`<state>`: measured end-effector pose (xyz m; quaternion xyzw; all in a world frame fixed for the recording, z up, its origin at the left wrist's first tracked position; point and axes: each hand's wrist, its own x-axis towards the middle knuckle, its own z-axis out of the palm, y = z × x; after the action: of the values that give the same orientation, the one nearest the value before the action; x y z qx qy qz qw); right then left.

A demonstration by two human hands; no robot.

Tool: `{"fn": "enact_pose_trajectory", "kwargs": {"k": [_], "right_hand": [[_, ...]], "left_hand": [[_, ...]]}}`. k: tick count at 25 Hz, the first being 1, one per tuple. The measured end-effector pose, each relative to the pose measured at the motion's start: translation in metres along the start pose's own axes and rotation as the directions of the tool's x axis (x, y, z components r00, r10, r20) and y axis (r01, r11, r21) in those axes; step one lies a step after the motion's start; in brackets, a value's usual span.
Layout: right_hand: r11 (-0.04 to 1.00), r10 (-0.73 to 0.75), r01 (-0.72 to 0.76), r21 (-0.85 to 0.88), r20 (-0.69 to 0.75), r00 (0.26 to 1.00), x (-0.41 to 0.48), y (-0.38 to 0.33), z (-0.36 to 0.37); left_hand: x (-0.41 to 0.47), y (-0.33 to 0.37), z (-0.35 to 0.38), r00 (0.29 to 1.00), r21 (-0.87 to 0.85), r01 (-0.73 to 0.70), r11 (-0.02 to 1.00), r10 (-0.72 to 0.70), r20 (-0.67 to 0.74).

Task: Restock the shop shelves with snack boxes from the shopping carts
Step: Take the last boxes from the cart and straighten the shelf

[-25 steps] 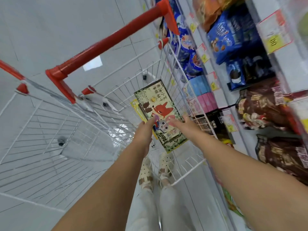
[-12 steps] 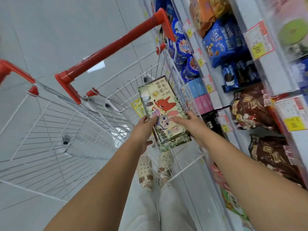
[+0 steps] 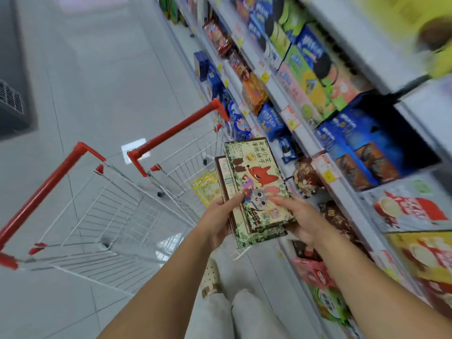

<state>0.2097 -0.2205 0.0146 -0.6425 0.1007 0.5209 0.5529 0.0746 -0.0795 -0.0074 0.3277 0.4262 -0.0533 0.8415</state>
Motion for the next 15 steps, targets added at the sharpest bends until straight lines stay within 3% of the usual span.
{"fn": "enact_pose_trajectory", "kwargs": {"k": [11,15], "right_hand": [[0.944,-0.275,0.286,-0.165,0.090,0.957,-0.212,0.048,-0.080],[0.914,-0.361,0.371,-0.163,0.090,0.928,-0.295,0.070,-0.114]], "left_hand": [[-0.172,-0.098,0.106,0.963,0.029,-0.268,0.963,0.269,-0.001],[-0.247,-0.144,0.147,0.950,0.081,-0.311,0.947,0.306,0.067]]}}
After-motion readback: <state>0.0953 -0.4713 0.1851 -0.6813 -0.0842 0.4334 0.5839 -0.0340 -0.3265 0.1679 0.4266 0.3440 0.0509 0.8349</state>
